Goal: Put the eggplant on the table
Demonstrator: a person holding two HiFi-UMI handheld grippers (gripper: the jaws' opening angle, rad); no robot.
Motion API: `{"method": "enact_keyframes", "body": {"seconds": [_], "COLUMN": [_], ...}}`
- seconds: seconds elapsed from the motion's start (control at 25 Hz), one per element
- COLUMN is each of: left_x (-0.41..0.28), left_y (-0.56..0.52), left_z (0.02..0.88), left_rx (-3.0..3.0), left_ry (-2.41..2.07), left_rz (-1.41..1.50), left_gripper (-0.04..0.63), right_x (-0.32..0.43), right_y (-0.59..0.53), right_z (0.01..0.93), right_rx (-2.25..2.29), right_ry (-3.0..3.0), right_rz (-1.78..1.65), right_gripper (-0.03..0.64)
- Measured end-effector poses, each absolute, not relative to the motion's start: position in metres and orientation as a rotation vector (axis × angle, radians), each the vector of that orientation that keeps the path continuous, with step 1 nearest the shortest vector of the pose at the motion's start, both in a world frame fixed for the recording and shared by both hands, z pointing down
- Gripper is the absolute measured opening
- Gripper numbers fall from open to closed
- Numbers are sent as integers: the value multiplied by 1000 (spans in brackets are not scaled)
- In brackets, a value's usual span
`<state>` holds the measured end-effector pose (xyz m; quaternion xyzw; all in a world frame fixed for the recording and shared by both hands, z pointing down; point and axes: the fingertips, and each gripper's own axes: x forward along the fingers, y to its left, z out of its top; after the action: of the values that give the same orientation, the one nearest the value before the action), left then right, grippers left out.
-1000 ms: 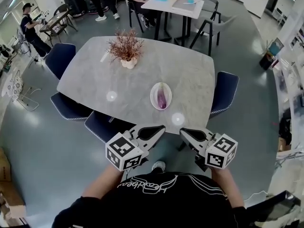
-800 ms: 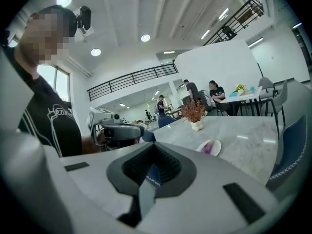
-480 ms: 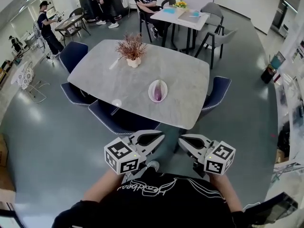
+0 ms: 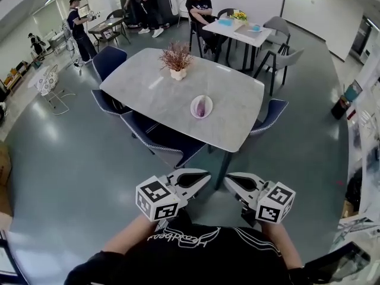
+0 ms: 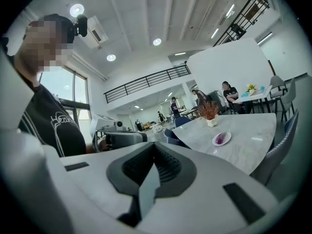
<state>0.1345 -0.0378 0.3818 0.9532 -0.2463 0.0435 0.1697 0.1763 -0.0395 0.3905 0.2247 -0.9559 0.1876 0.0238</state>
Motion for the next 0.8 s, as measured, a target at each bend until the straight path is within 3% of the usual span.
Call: {"method": "enact_keyframes", "body": {"seconds": [0.8], "left_x": [158], "left_y": [38], "left_z": [374], "left_rx": [2729], "left_ry": [-724], "left_rz": [125], "left_gripper": [9], "right_x": [190], "right_y": [34], "right_z": [389], "right_rx": [668], "right_ry": [-2949], "right_rz": [511], "right_gripper": [6]}}
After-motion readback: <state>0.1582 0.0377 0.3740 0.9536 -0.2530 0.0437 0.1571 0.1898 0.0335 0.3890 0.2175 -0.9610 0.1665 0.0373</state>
